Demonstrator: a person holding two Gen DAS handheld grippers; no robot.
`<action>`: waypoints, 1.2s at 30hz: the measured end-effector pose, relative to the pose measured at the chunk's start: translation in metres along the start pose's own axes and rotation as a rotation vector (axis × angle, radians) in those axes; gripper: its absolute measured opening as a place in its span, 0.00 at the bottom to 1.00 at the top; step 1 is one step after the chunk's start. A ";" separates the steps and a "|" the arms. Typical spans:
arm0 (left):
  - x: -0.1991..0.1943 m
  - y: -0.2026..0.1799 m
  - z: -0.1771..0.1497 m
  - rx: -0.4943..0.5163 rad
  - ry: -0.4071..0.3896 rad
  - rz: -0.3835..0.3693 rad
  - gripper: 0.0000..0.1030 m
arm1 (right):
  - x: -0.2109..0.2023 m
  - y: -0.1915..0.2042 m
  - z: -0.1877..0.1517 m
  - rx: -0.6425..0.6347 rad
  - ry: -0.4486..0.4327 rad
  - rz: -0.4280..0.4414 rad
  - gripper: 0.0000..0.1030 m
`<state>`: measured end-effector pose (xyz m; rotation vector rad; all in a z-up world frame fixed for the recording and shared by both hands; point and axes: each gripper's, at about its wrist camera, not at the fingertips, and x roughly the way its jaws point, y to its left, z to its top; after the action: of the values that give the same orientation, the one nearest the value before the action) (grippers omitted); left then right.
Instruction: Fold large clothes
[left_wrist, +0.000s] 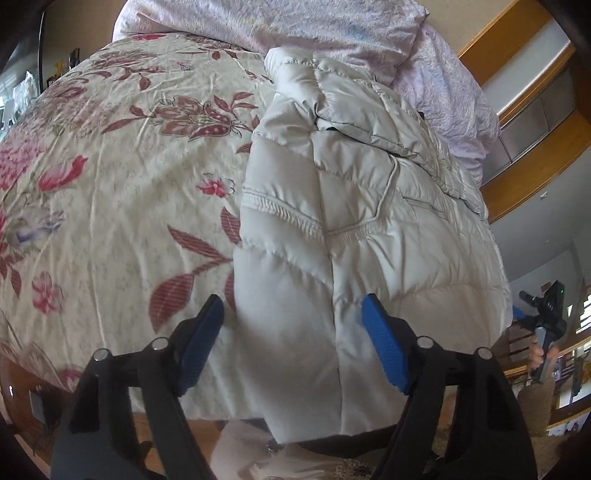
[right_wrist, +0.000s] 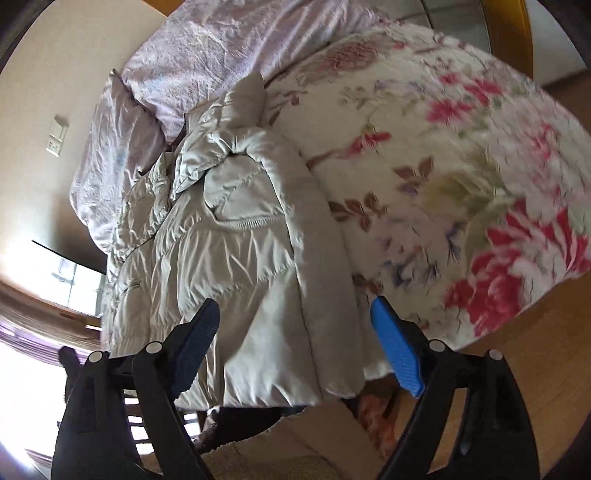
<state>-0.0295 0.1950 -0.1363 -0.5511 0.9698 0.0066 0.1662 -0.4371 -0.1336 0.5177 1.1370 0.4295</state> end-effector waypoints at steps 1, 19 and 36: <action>-0.001 -0.001 -0.002 0.000 0.005 -0.018 0.70 | 0.001 -0.004 -0.003 0.009 0.010 0.027 0.80; -0.013 0.006 -0.032 -0.058 0.009 -0.113 0.50 | 0.025 -0.011 -0.012 -0.006 0.074 0.179 0.65; -0.027 -0.010 -0.036 -0.099 -0.044 -0.130 0.13 | 0.007 0.005 -0.019 -0.072 -0.010 0.173 0.18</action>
<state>-0.0708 0.1762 -0.1266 -0.7018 0.8931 -0.0500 0.1505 -0.4259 -0.1423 0.5570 1.0674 0.6152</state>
